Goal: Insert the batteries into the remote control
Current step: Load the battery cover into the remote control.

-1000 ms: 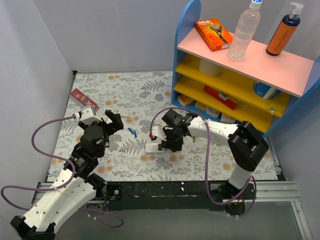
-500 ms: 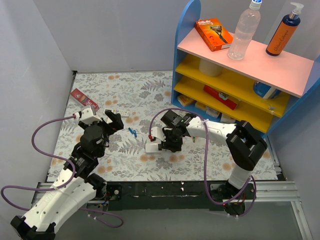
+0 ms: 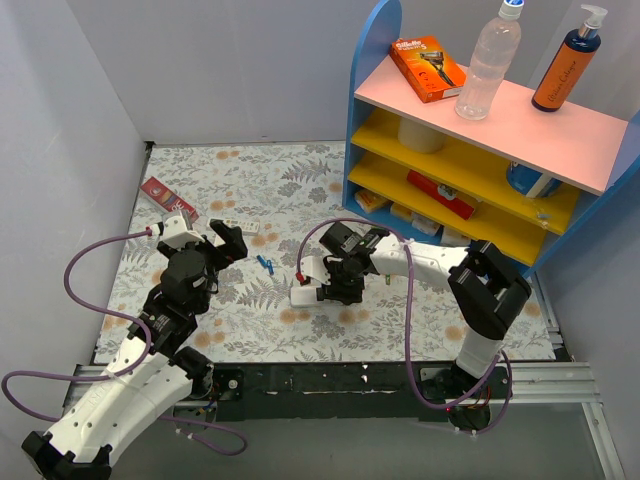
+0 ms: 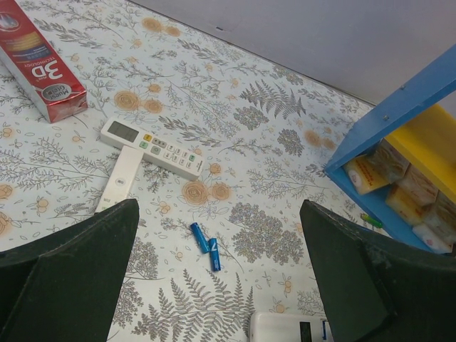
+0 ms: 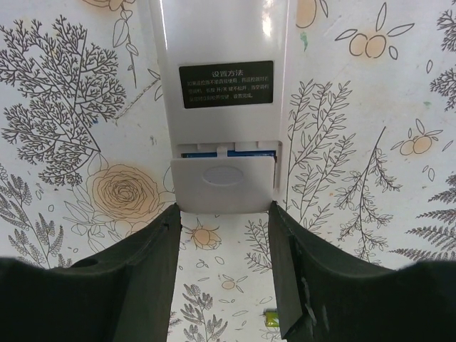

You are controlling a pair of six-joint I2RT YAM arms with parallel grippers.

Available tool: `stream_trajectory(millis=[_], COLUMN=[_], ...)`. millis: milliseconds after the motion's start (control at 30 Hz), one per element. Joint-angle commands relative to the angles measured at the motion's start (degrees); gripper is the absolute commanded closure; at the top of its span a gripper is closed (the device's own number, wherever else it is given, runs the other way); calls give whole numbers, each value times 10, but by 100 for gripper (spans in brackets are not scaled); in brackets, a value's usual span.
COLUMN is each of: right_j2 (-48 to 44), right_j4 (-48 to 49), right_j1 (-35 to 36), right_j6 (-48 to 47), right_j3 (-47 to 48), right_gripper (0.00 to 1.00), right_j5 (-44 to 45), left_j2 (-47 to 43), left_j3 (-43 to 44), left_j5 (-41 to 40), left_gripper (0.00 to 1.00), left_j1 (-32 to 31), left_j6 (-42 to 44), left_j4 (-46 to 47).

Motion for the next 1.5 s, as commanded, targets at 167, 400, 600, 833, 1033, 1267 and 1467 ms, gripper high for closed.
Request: stream_trajectory(millis=[167, 400, 600, 833, 1033, 1267, 1467], right_j2=[3, 2, -9, -5, 5, 3, 9], right_j4=[13, 10, 9, 6, 0, 0, 4], right_j1=[7, 10, 11, 12, 19, 24, 26], right_j6=[-7, -8, -8, -12, -15, -20, -20], right_j3=[26, 32, 32, 33, 40, 36, 32], right_gripper=[73, 73, 74, 73, 73, 73, 73], right_j5=[15, 28, 40, 49, 49, 39, 54], left_j2=[-1, -2, -2, -3, -2, -2, -3], left_j3=[-5, -5, -5, -5, -5, -6, -5], left_j5=[2, 3, 3, 6, 6, 6, 7], left_gripper=[2, 2, 2, 2, 2, 2, 2], left_j1=[6, 7, 7, 7, 7, 8, 8], left_j6=[6, 6, 6, 6, 7, 7, 7], left_j4=[7, 6, 5, 5, 5, 6, 5])
